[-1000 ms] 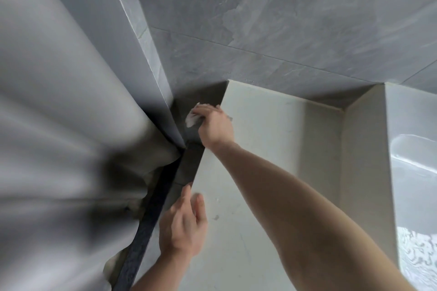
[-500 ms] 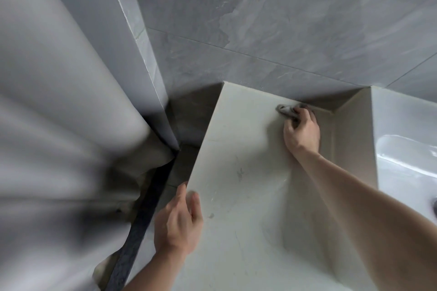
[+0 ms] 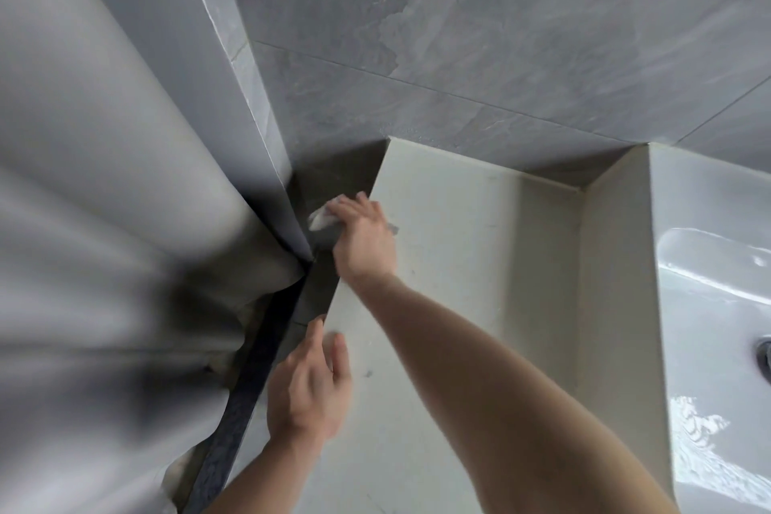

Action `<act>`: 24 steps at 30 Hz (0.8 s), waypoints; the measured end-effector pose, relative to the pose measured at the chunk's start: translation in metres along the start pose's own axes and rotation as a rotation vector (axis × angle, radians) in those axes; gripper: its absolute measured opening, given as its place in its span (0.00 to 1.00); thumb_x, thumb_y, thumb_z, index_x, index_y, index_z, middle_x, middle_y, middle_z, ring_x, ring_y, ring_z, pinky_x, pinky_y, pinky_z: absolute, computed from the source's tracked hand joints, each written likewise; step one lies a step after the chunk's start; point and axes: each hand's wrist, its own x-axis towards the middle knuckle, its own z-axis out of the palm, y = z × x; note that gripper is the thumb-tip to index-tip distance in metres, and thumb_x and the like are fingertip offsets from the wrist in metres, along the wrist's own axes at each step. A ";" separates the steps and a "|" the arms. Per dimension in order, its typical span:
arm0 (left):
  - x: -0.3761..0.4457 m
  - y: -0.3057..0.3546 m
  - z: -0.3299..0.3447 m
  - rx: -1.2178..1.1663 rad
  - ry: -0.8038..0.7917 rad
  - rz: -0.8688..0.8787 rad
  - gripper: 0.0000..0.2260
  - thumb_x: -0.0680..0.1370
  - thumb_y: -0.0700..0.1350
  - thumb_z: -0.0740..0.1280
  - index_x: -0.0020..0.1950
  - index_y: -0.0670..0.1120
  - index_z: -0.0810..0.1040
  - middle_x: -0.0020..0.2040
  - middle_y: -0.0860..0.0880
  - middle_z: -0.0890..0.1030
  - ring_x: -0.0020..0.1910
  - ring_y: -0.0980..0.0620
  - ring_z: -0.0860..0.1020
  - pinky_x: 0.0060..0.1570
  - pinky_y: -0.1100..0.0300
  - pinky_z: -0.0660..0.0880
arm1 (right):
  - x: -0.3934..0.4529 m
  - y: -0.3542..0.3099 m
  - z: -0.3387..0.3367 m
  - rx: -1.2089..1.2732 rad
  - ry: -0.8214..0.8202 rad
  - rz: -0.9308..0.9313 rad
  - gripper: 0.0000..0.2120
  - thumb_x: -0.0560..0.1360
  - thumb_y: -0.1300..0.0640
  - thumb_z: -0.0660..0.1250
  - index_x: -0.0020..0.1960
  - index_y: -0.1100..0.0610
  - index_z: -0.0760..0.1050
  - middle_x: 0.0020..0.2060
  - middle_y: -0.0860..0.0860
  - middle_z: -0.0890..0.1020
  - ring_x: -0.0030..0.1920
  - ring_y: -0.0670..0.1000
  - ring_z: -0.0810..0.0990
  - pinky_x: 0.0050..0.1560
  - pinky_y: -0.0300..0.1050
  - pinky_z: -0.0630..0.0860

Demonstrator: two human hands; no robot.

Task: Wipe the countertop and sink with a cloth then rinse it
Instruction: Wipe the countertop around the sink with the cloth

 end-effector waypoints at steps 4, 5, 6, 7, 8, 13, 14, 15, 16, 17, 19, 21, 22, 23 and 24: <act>0.000 -0.001 0.001 0.004 -0.002 0.006 0.25 0.84 0.57 0.52 0.77 0.46 0.69 0.65 0.43 0.82 0.62 0.40 0.80 0.56 0.51 0.74 | -0.007 -0.013 -0.005 0.171 -0.027 0.061 0.28 0.73 0.68 0.58 0.68 0.50 0.79 0.70 0.48 0.80 0.71 0.53 0.76 0.76 0.48 0.67; 0.000 -0.001 0.002 0.009 0.003 0.014 0.26 0.84 0.57 0.51 0.77 0.46 0.69 0.65 0.43 0.82 0.62 0.39 0.80 0.57 0.51 0.74 | -0.006 -0.009 -0.018 0.229 0.036 0.074 0.26 0.74 0.67 0.58 0.65 0.50 0.81 0.67 0.47 0.81 0.69 0.51 0.78 0.73 0.48 0.72; 0.000 -0.001 0.002 0.010 0.004 0.016 0.26 0.83 0.57 0.50 0.77 0.46 0.68 0.65 0.43 0.82 0.61 0.39 0.80 0.56 0.51 0.74 | -0.005 -0.003 -0.033 0.286 0.092 0.062 0.23 0.74 0.68 0.58 0.61 0.50 0.82 0.64 0.46 0.83 0.66 0.48 0.80 0.69 0.47 0.75; 0.000 -0.001 0.002 0.003 -0.001 0.015 0.26 0.83 0.57 0.49 0.77 0.47 0.68 0.65 0.44 0.82 0.61 0.39 0.80 0.56 0.50 0.74 | -0.003 0.008 -0.050 0.319 0.140 0.052 0.22 0.74 0.69 0.59 0.57 0.51 0.83 0.61 0.44 0.85 0.64 0.44 0.81 0.67 0.46 0.76; 0.000 -0.001 0.001 -0.004 -0.004 0.014 0.27 0.83 0.58 0.48 0.77 0.48 0.67 0.64 0.44 0.82 0.61 0.38 0.80 0.55 0.50 0.74 | -0.004 0.019 -0.069 0.328 0.193 0.067 0.22 0.74 0.71 0.59 0.55 0.51 0.83 0.59 0.44 0.85 0.63 0.40 0.81 0.66 0.43 0.76; 0.000 -0.003 0.002 -0.017 0.001 0.021 0.25 0.84 0.57 0.51 0.77 0.48 0.68 0.63 0.43 0.83 0.59 0.37 0.80 0.53 0.49 0.74 | -0.018 0.110 -0.149 0.118 0.433 0.344 0.25 0.71 0.69 0.57 0.58 0.50 0.84 0.58 0.43 0.86 0.61 0.40 0.82 0.61 0.34 0.74; 0.000 -0.003 0.003 -0.019 -0.001 0.021 0.24 0.84 0.57 0.51 0.77 0.47 0.68 0.63 0.42 0.83 0.59 0.37 0.80 0.53 0.49 0.74 | -0.026 0.129 -0.154 0.090 0.454 0.448 0.25 0.72 0.68 0.58 0.61 0.51 0.83 0.62 0.47 0.85 0.65 0.48 0.81 0.64 0.37 0.73; 0.000 -0.003 0.003 -0.021 -0.004 0.020 0.24 0.84 0.56 0.51 0.76 0.47 0.68 0.63 0.42 0.83 0.58 0.36 0.80 0.53 0.49 0.74 | -0.035 0.145 -0.154 0.058 0.454 0.528 0.25 0.73 0.67 0.58 0.63 0.52 0.83 0.63 0.51 0.84 0.67 0.53 0.80 0.66 0.41 0.72; 0.000 -0.002 0.002 -0.023 -0.004 0.019 0.24 0.84 0.56 0.50 0.76 0.47 0.68 0.62 0.41 0.83 0.58 0.36 0.80 0.53 0.48 0.74 | -0.046 0.155 -0.151 0.024 0.432 0.571 0.25 0.73 0.66 0.57 0.64 0.52 0.82 0.64 0.52 0.83 0.68 0.57 0.78 0.67 0.44 0.72; 0.000 -0.002 0.001 -0.025 -0.002 0.020 0.24 0.84 0.56 0.50 0.76 0.47 0.68 0.61 0.41 0.83 0.57 0.35 0.81 0.53 0.48 0.74 | -0.059 0.159 -0.144 -0.019 0.406 0.589 0.26 0.73 0.66 0.56 0.65 0.52 0.81 0.66 0.52 0.81 0.70 0.58 0.76 0.68 0.47 0.71; 0.000 -0.001 0.001 -0.025 0.006 0.023 0.24 0.84 0.55 0.50 0.75 0.46 0.69 0.59 0.40 0.84 0.56 0.35 0.81 0.52 0.48 0.74 | -0.084 0.155 -0.126 -0.081 0.408 0.603 0.29 0.73 0.68 0.55 0.69 0.52 0.78 0.73 0.49 0.76 0.76 0.57 0.68 0.76 0.51 0.62; 0.000 -0.001 0.002 -0.026 0.013 0.029 0.23 0.84 0.55 0.51 0.74 0.45 0.70 0.58 0.39 0.84 0.55 0.34 0.81 0.51 0.47 0.74 | -0.099 0.137 -0.108 -0.061 0.458 0.642 0.31 0.72 0.67 0.54 0.71 0.52 0.77 0.75 0.48 0.74 0.78 0.57 0.65 0.79 0.53 0.55; 0.000 -0.002 0.003 -0.028 0.012 0.033 0.23 0.84 0.55 0.52 0.74 0.45 0.70 0.58 0.39 0.84 0.55 0.34 0.81 0.51 0.47 0.75 | -0.102 0.124 -0.099 -0.034 0.481 0.654 0.31 0.70 0.66 0.55 0.70 0.52 0.78 0.75 0.49 0.74 0.78 0.58 0.65 0.79 0.54 0.55; 0.000 -0.002 0.003 -0.028 0.010 0.037 0.23 0.84 0.54 0.53 0.74 0.45 0.70 0.58 0.39 0.84 0.55 0.34 0.81 0.50 0.47 0.75 | -0.102 0.109 -0.088 -0.019 0.493 0.638 0.32 0.68 0.65 0.56 0.69 0.53 0.79 0.74 0.50 0.75 0.77 0.59 0.67 0.79 0.55 0.56; 0.000 -0.003 0.004 -0.028 0.011 0.043 0.22 0.84 0.54 0.53 0.73 0.44 0.70 0.58 0.39 0.84 0.54 0.34 0.81 0.50 0.46 0.75 | -0.102 0.093 -0.076 -0.013 0.481 0.602 0.32 0.67 0.65 0.56 0.68 0.54 0.80 0.72 0.51 0.77 0.75 0.60 0.69 0.77 0.55 0.59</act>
